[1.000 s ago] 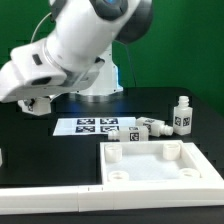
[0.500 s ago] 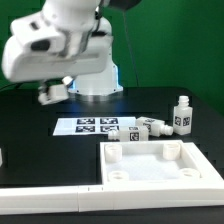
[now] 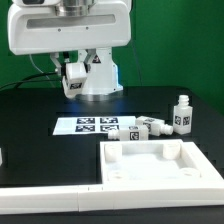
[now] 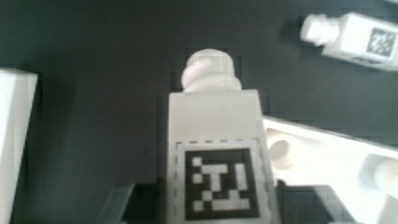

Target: Assemble one leg

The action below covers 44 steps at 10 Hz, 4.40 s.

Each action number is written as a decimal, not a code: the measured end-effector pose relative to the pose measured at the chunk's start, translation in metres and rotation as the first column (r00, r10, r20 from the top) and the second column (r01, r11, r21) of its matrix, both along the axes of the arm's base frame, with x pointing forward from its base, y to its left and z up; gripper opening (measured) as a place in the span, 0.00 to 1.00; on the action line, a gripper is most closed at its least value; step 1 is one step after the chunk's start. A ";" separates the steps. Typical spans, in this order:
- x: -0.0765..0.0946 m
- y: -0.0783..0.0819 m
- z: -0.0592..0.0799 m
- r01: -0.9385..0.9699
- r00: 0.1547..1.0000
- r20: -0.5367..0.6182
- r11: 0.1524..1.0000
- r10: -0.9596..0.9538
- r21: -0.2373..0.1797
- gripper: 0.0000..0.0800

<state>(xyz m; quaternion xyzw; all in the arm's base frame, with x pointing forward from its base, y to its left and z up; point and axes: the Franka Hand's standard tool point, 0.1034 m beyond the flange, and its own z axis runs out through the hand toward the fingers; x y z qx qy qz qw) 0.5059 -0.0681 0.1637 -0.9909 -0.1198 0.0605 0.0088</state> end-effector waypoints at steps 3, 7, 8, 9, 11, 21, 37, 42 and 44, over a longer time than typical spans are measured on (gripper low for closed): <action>0.007 0.023 -0.011 0.042 0.979 0.200 0.999 -0.045 0.023 0.36; 0.052 0.072 0.008 0.202 0.877 0.423 0.973 -0.229 0.108 0.36; 0.052 0.065 0.009 0.197 0.854 0.473 0.976 -0.217 0.092 0.36; 0.050 0.065 0.006 0.196 0.853 0.475 0.977 -0.214 0.088 0.36; 0.051 0.067 0.003 0.198 0.850 0.482 0.977 -0.214 0.085 0.36; 0.108 0.122 -0.023 0.288 0.688 0.652 0.945 -0.318 0.157 0.36; 0.115 0.183 -0.086 0.246 0.671 0.690 0.959 -0.273 0.140 0.36; 0.112 0.184 -0.090 0.263 0.693 0.661 0.954 -0.290 0.142 0.36; 0.111 0.186 -0.091 0.269 0.724 0.622 0.952 -0.299 0.144 0.72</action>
Offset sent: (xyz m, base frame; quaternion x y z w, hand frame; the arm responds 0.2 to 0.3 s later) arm 0.0408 0.0801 -0.0147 0.0406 0.2935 0.0819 0.9516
